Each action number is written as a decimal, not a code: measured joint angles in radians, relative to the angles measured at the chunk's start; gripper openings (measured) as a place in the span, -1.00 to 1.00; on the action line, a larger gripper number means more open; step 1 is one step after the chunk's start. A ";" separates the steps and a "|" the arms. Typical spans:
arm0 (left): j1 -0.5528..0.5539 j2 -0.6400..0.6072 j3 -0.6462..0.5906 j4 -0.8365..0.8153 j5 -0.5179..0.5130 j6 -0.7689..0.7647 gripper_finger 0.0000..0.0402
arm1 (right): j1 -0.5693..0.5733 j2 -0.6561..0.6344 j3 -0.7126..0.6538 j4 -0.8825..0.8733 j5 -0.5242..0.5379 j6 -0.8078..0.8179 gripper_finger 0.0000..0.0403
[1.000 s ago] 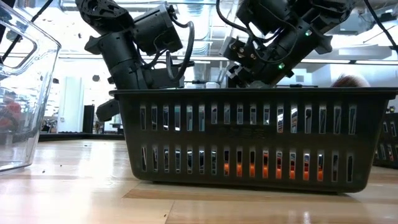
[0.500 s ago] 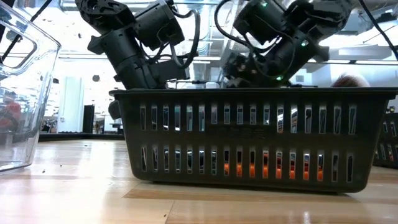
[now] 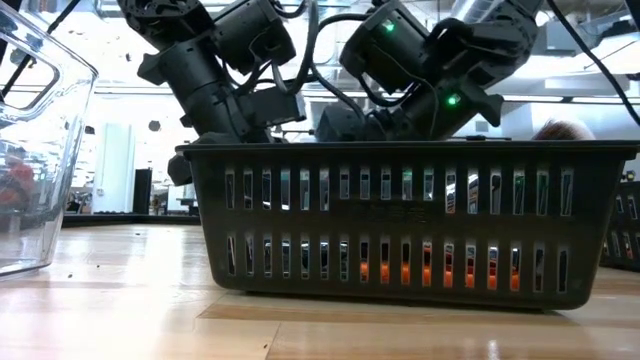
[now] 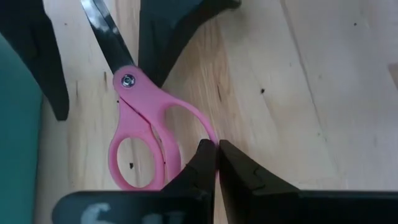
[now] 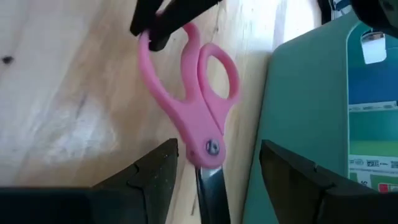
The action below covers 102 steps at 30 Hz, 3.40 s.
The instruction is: Pick & Place Paint Supplies
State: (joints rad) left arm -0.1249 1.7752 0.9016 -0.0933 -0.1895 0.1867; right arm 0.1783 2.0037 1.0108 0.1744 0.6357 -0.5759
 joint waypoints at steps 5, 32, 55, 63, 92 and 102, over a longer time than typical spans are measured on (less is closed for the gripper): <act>0.000 0.000 0.002 0.013 0.005 0.000 -1.00 | -0.001 0.002 0.010 -0.002 0.001 -0.012 -0.03; -0.013 -0.181 -0.024 0.051 0.050 0.085 -0.98 | 0.072 -0.006 0.014 -0.012 0.135 0.026 -0.94; 0.056 -0.829 -0.616 0.575 0.203 0.036 -0.97 | 0.071 -0.322 -0.088 0.269 -0.594 0.240 -0.94; 0.055 -0.831 -0.676 0.640 0.200 0.032 -0.97 | 0.133 -0.659 -0.404 0.326 -0.562 0.435 -0.94; 0.055 -0.831 -0.676 0.657 0.201 0.017 -0.97 | 0.386 -0.931 -0.499 -0.582 -0.506 1.367 -0.94; 0.055 -0.831 -0.676 0.657 0.201 0.016 -0.97 | 0.384 -0.891 -0.499 -0.655 -0.564 1.500 -0.72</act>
State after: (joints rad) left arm -0.0696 0.9440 0.2256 0.5632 0.0116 0.2027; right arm 0.5619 1.1130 0.5114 -0.4808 0.0717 0.9242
